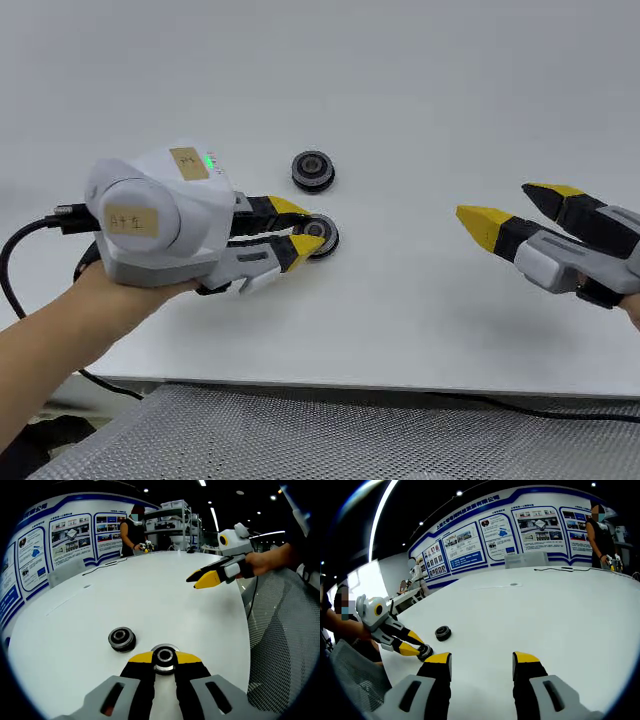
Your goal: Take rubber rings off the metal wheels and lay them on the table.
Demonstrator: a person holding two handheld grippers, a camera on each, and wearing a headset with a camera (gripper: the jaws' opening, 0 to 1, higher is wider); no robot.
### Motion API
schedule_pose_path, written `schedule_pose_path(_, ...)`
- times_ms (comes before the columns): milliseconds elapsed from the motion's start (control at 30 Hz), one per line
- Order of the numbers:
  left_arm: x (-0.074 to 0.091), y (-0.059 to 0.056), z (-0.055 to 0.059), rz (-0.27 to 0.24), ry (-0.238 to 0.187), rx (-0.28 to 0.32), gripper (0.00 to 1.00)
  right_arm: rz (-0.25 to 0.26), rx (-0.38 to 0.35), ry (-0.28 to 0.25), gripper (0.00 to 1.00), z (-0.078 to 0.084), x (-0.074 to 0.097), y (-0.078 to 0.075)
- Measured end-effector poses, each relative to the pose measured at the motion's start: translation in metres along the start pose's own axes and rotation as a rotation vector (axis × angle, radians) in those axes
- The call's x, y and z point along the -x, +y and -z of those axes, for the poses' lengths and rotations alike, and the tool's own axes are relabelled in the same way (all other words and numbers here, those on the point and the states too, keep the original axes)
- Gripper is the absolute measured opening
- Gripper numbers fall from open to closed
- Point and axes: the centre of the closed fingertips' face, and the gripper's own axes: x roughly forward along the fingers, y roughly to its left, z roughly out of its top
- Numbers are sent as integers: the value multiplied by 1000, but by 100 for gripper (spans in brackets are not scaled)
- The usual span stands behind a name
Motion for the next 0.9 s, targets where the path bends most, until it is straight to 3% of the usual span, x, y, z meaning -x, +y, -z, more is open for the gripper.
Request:
schedule_pose_path(467, 0, -1, 0, 12, 1, 27, 15, 6, -9, -5, 50, -1, 1, -1)
schedule_pose_path(900, 0, -2, 0, 15, 3, 6, 15, -1, -2, 5, 50, 1, 0, 1)
